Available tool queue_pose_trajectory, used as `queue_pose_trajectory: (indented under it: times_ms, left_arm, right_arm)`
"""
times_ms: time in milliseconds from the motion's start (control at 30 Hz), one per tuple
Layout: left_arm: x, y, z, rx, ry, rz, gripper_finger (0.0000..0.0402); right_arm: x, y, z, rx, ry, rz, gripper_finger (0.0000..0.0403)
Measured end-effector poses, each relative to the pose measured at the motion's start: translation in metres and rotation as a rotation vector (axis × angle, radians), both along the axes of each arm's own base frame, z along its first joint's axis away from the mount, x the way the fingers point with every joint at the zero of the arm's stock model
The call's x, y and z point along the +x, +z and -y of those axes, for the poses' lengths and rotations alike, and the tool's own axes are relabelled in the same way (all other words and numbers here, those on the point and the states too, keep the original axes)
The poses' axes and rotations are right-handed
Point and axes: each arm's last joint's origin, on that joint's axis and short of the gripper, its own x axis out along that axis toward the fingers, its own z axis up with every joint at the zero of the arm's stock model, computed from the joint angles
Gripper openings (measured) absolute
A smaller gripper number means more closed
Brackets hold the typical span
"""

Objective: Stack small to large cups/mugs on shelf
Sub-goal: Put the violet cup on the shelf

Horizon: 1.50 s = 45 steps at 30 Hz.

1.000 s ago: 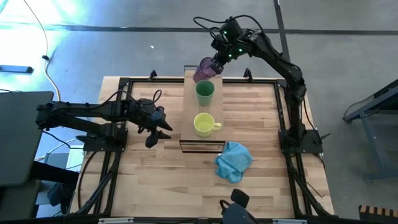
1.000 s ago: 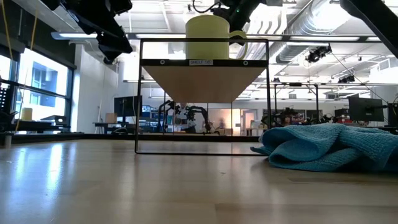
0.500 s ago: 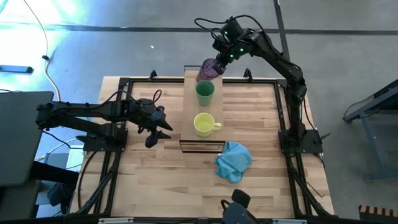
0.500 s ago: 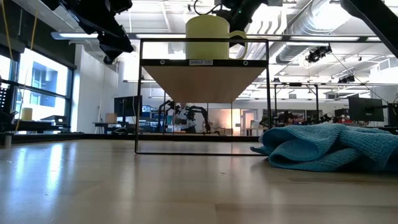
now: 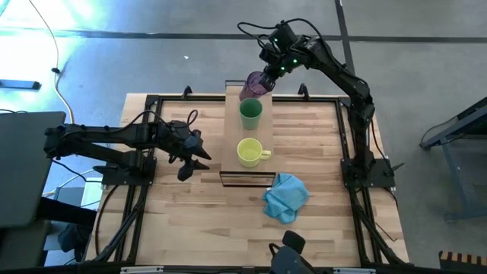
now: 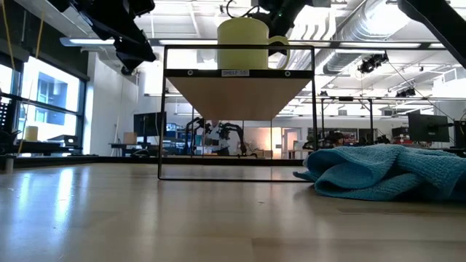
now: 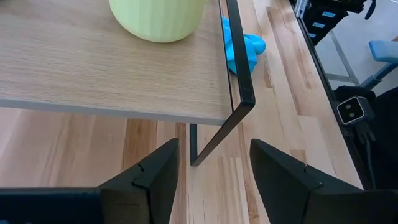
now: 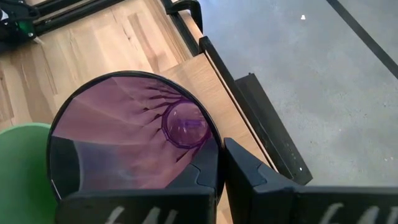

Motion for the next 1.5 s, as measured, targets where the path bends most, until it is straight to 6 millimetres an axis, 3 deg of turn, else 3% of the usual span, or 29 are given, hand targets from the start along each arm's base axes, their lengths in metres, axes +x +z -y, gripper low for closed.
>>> queue_pose_trajectory:
  times_ms: [933, 1500]
  left_arm:
    - [-0.0003, -0.0004, 0.0000, -0.010, 0.007, -0.006, 0.0184]
    - [-0.0003, -0.0004, 0.0001, -0.010, 0.007, -0.006, 0.0184]
  right_arm:
    - [-0.0027, -0.0009, 0.0012, 0.011, -0.004, -0.014, 0.0000]
    - [-0.0013, 0.0002, 0.0021, 0.001, 0.009, 0.006, 0.0025]
